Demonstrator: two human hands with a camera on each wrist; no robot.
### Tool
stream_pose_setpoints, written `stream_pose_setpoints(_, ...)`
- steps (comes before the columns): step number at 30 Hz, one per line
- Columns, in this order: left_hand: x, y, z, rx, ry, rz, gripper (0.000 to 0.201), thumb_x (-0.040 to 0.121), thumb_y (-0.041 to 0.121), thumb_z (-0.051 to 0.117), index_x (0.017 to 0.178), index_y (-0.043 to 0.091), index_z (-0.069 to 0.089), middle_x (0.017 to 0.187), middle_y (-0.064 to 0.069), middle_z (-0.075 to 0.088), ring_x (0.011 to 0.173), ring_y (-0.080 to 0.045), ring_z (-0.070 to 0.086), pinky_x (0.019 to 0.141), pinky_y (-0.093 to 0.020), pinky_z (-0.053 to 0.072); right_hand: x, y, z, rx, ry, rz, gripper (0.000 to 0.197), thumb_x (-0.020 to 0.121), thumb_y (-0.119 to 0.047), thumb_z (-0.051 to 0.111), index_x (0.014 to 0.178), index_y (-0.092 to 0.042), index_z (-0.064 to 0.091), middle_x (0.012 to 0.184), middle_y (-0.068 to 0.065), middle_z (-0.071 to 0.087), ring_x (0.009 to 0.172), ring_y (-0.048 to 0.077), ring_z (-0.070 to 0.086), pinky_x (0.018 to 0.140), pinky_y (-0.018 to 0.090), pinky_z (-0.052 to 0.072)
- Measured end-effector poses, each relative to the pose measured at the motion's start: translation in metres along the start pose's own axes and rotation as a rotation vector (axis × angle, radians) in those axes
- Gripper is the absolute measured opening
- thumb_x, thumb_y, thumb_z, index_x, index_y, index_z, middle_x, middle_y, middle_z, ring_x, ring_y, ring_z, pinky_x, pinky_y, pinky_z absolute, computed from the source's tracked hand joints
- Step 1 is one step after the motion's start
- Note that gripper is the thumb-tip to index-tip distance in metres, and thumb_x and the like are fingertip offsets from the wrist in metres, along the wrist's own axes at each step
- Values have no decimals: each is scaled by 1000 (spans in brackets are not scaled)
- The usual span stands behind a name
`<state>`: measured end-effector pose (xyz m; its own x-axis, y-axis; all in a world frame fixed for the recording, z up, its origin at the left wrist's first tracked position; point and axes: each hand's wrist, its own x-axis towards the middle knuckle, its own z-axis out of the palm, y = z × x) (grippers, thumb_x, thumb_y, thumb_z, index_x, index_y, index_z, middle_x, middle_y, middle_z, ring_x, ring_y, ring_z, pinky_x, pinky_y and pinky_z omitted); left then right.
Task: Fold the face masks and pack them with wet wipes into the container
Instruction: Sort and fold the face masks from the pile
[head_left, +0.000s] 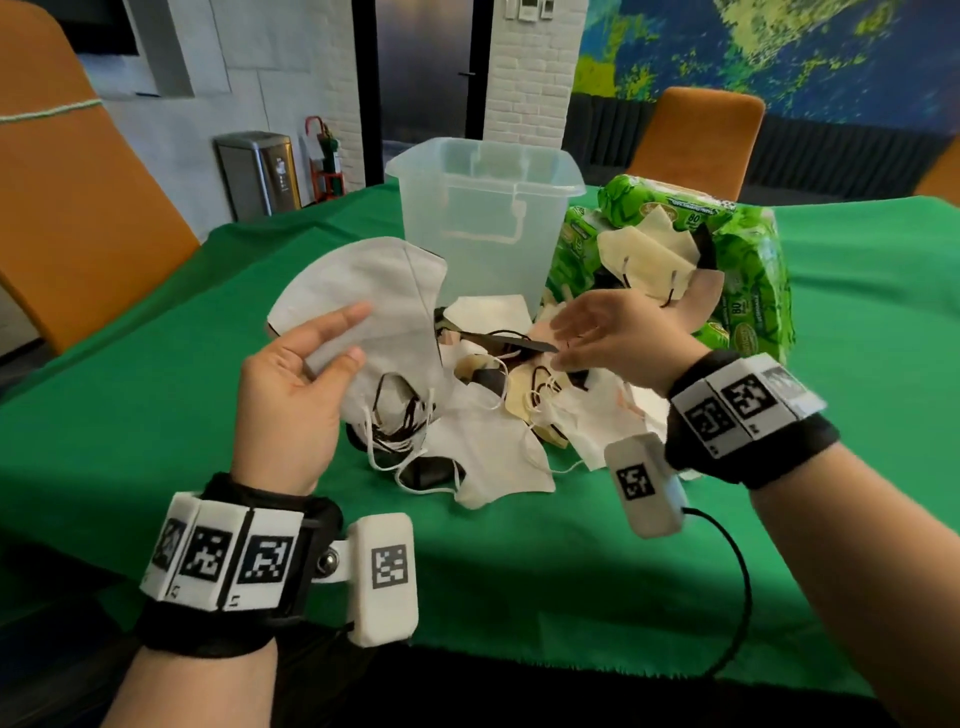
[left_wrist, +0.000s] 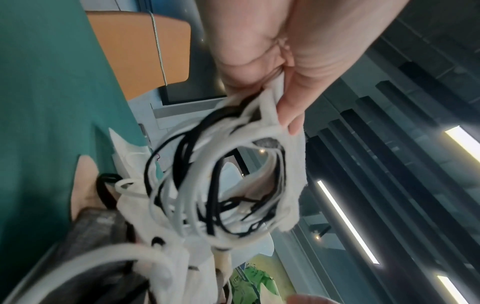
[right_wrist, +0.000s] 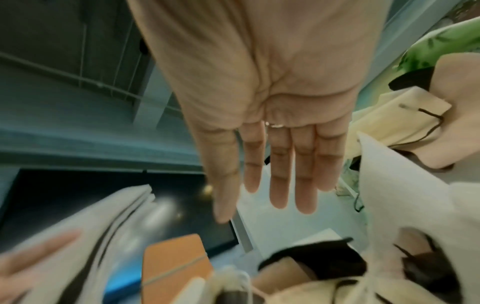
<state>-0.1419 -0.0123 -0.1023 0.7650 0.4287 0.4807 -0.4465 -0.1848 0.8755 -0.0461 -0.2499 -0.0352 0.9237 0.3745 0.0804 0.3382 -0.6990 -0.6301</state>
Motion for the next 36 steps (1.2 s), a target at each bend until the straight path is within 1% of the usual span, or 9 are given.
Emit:
stream_pose_setpoints(6, -4, 10, -6, 70, 40, 41, 41, 89, 0, 56, 99, 39, 63, 74, -5, 54, 42, -11, 22, 39, -17, 19, 28, -4, 41, -504, -311, -110, 69, 69, -22, 79, 131, -18, 46, 125, 6, 53, 113, 24, 49, 85, 24, 38)
stream_pose_setpoints(11, -4, 10, -14, 75, 51, 19, 41, 89, -1, 56, 98, 39, 64, 69, 27, 65, 53, -14, 32, 43, -12, 24, 59, -4, 53, -802, -319, -86, 55, 76, -9, 61, 126, -29, 49, 118, 10, 47, 102, 30, 52, 89, 41, 47)
stream_pose_setpoints(15, -2, 9, -15, 87, 44, 1, 44, 89, -1, 56, 97, 42, 65, 54, 22, 59, 42, -3, 25, 40, -13, 21, 68, -3, 53, -858, -386, -43, 55, 64, -26, 80, 112, -31, 56, 108, 7, 52, 98, 29, 54, 85, 41, 50)
stream_pose_setpoints(18, 0, 7, -16, 84, 37, -11, 55, 88, -1, 57, 91, 53, 67, 64, 27, 62, 75, -17, 40, 59, -20, 28, 70, 0, 55, -893, -444, -43, 50, 60, -36, 81, 105, -32, 58, 107, 4, 55, 99, 28, 54, 86, 40, 50)
stream_pose_setpoints(20, 1, 4, -17, 85, 38, -20, 56, 88, -1, 58, 91, 55, 67, 65, 27, 61, 81, -19, 38, 62, -22, 28, 71, 2, 56, -899, -442, -48, 41, 64, -34, 80, 100, -27, 62, 108, 4, 55, 101, 28, 54, 88, 41, 49)
stream_pose_setpoints(22, 1, 4, -16, 96, 36, -20, 51, 88, -1, 58, 92, 49, 68, 60, 21, 60, 63, -12, 38, 53, -19, 25, 71, 4, 55, -877, -398, -59, 35, 68, -30, 78, 99, -21, 66, 106, 4, 59, 99, 27, 55, 88, 41, 49)
stream_pose_setpoints(25, 0, 5, -15, 113, 49, -7, 45, 88, -1, 58, 94, 43, 67, 61, 13, 59, 38, -3, 17, 40, -18, 17, 68, 6, 44, -722, -285, -58, 27, 75, -21, 73, 100, -13, 67, 97, 3, 61, 92, 25, 57, 79, 28, 47)
stream_pose_setpoints(30, 2, 7, -17, 139, 73, -11, 56, 88, 1, 58, 93, 56, 66, 81, -5, 57, 51, -22, 23, 61, -35, 30, 67, 6, 10, -441, 2, -73, 18, 80, -14, 67, 96, -7, 65, 88, 6, 58, 80, 22, 50, 61, 24, 37)
stream_pose_setpoints(36, 2, 12, -13, 187, 84, -14, 44, 90, 1, 55, 100, 43, 62, 68, -9, 47, 36, -7, 15, 40, -21, 17, 65, 1, -16, -91, 313, -145, 18, 79, -3, 62, 90, -15, 54, 86, 8, 58, 76, 22, 52, 58, 19, 39)
